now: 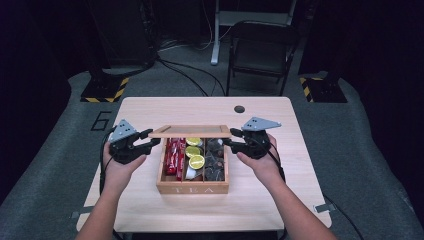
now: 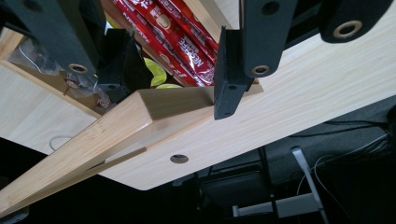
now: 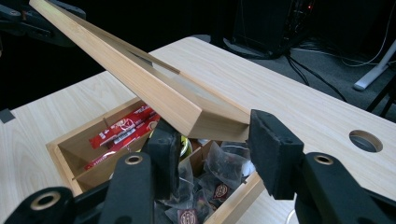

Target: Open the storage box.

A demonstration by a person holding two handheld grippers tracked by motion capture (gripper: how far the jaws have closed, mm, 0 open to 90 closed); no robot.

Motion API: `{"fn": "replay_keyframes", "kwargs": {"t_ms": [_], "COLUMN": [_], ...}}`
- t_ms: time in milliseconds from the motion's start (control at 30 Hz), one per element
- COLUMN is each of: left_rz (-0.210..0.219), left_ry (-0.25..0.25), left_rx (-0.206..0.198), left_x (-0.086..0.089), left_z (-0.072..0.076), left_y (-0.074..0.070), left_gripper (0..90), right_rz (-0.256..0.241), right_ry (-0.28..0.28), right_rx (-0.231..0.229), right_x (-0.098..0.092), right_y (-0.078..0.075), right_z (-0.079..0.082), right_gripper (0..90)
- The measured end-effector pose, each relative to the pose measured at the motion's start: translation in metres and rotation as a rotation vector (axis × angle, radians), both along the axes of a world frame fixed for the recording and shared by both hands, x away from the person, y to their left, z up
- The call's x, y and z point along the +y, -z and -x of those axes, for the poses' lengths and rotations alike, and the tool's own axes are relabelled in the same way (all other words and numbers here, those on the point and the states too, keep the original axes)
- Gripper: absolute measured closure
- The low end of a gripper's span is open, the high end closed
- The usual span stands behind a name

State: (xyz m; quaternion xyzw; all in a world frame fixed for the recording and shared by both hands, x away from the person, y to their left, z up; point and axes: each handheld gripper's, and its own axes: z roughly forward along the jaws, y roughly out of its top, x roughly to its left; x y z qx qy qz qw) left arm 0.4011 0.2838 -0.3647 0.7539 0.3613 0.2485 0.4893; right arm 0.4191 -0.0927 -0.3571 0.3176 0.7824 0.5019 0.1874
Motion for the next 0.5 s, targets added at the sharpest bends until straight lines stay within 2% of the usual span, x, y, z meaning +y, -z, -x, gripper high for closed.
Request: {"fn": "replay_keyframes", "kwargs": {"t_ms": [67, 200, 300, 500], "left_rz": [0.025, 0.041, 0.049, 0.055], "left_ry": [0.003, 0.000, -0.007, -0.007], "left_rx": [0.008, 0.016, 0.010, 0.003], "left_x": [0.0017, 0.0020, 0.0015, 0.0021], "left_z": [-0.0038, -0.0071, -0.0076, -0.0068], "left_y": [-0.0012, -0.0036, -0.0034, -0.0015], "left_gripper": [56.1, 56.0, 56.0, 55.9], "right_rz": [-0.012, -0.017, -0.029, -0.014], "right_ry": [0.007, 0.015, 0.021, 0.025], "right_rx": [0.006, 0.001, 0.010, 0.001], "right_x": [-0.0005, -0.0002, 0.0000, 0.0025], "right_y": [-0.0019, -0.0042, -0.0047, -0.0036], "right_z": [-0.0021, -0.0051, -0.0070, -0.0059], "right_gripper": [54.5, 54.2, 53.8, 53.0]}}
